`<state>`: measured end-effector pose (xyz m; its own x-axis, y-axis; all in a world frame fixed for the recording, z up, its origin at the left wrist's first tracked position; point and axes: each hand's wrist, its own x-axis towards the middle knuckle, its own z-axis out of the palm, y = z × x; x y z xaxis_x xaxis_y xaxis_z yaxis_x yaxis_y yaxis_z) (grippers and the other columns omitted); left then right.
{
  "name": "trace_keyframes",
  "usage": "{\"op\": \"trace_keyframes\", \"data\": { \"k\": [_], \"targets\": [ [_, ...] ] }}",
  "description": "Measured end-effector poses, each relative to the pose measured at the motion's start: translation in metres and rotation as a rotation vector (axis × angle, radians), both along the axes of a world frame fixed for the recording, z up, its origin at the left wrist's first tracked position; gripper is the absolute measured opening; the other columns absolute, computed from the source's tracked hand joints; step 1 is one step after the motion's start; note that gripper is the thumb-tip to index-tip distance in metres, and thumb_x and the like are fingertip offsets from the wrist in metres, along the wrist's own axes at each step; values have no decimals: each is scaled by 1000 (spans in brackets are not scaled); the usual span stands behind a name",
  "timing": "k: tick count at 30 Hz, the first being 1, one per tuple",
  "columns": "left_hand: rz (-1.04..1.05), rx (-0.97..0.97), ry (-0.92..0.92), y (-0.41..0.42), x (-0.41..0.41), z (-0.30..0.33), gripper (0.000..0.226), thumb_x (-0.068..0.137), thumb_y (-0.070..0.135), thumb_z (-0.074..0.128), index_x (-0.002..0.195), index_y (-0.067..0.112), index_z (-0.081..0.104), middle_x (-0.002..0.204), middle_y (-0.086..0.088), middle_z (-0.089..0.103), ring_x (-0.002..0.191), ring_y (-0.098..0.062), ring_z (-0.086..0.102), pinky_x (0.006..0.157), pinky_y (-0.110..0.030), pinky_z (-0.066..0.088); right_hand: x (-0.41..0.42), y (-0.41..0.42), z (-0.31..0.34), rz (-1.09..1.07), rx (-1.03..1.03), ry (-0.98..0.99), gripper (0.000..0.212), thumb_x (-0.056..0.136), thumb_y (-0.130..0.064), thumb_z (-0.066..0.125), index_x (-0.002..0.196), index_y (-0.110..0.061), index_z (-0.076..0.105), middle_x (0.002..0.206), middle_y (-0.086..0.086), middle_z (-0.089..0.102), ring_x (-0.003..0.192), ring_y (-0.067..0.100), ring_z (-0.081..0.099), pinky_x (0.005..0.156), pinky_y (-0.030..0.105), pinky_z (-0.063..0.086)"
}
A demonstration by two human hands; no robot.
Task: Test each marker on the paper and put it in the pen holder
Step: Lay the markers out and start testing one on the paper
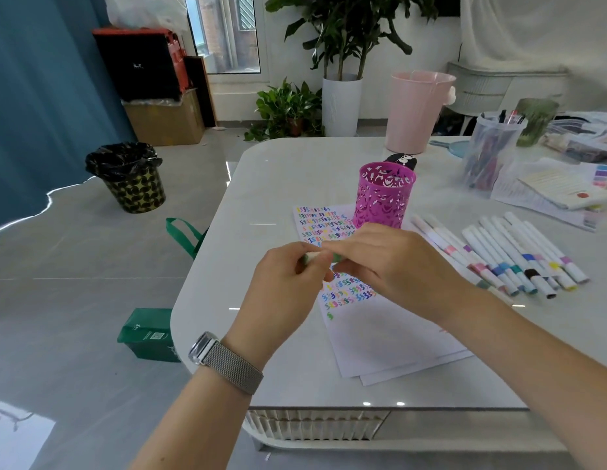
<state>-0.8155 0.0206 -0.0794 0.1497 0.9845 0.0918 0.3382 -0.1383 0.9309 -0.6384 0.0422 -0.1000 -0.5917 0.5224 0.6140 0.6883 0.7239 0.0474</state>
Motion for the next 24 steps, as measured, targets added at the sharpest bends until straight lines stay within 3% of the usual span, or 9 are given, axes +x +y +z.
{"op": "trace_keyframes", "data": {
  "k": [2,4,9,12,14,19,24],
  "targets": [
    [21,-11,-78,0,-1,3,26,91,30,56,73,14,67,54,13,62,51,-1,53,60,-23,51,-3,-2,3,-4,-58,48,22,90,-21,59,107,-9,68,81,3,69,68,25,60,53,41,51],
    [64,8,-126,0,-2,6,27,89,35,58,74,15,68,56,11,64,52,-1,53,56,-21,51,-5,-2,9,-31,-97,75,25,91,-25,54,104,-9,68,78,2,68,67,24,60,56,39,50],
    [104,108,-230,0,-4,10,8,88,24,62,83,22,69,66,6,67,55,3,56,49,-15,51,-11,-4,25,-82,-219,139,31,94,-35,48,110,-14,65,87,0,64,72,23,60,59,41,51],
    [112,114,-155,1,-7,7,9,89,23,61,83,21,68,68,6,67,56,3,57,51,-20,53,-13,-11,26,-132,-259,107,43,93,-48,37,106,-19,65,85,-4,67,72,23,62,56,42,51],
    [91,94,-87,3,-10,6,8,89,22,61,85,21,67,70,6,68,57,4,57,55,-23,56,-13,-12,26,-174,-291,79,48,92,-52,34,95,-16,66,71,-3,62,64,24,57,54,42,48],
    [-3,41,-96,6,-17,12,18,91,18,58,80,28,68,65,11,71,58,3,57,52,-16,53,-13,-13,22,-176,-307,110,49,90,-52,34,72,-11,55,53,-6,42,49,23,42,45,43,40],
    [67,191,65,7,-11,3,29,89,13,59,70,34,63,59,13,66,54,-1,58,63,-29,57,-17,-14,16,-158,-233,114,35,91,-37,47,68,-11,52,53,-9,33,45,23,33,44,30,26]
  ]
}}
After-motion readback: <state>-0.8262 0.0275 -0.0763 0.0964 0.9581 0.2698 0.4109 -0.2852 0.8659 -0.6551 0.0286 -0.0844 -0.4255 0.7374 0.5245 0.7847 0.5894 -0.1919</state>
